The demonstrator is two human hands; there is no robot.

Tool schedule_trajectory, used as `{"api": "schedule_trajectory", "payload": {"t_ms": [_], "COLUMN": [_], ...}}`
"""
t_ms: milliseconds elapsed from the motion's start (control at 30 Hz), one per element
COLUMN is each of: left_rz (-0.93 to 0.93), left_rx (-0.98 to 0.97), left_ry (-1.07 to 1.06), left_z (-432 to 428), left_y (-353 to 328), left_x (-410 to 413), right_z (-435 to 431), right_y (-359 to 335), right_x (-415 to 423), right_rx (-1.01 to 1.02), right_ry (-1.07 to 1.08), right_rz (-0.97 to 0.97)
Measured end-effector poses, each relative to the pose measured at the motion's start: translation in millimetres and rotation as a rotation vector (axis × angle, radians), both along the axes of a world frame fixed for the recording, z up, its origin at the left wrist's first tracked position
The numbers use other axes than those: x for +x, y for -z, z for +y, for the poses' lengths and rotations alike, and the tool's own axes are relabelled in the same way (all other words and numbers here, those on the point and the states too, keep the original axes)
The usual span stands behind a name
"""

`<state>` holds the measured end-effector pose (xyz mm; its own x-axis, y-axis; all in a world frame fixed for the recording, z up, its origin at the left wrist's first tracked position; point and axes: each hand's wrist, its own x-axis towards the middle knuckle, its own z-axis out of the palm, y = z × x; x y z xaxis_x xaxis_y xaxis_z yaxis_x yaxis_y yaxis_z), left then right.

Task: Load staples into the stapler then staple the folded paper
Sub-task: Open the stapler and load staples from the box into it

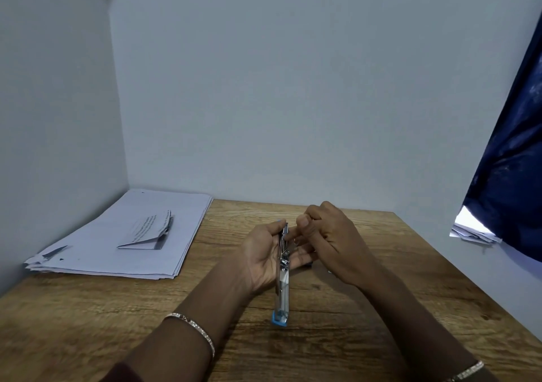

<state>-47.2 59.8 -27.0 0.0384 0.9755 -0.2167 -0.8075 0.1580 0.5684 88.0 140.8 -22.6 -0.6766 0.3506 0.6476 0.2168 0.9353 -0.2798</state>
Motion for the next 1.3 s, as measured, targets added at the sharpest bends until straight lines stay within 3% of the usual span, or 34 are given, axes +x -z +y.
{"api": "schedule_trajectory", "payload": {"t_ms": [433, 567, 767, 900, 1300], "left_rz": [-0.038, -0.059, 0.04, -0.037, 0.027], "left_rx": [0.013, 0.004, -0.039, -0.034, -0.039], "left_ry": [0.004, 0.005, -0.012, -0.04, -0.042], "left_z": [2, 4, 10, 11, 9], "left_y": [1, 4, 7, 12, 9], "left_x": [-1, -2, -9, -14, -11], "right_z": [-7, -6, 1, -2, -9], "right_y": [1, 6, 3, -1, 9], "right_x": [-2, -2, 1, 1, -9], "right_rx": [0.168, 0.042, -0.247, -0.406, -0.272], "right_ry": [0.106, 0.103, 0.0, -0.132, 0.029], "right_rz": [-0.199, -0.169, 0.167, 0.114, 0.047]}}
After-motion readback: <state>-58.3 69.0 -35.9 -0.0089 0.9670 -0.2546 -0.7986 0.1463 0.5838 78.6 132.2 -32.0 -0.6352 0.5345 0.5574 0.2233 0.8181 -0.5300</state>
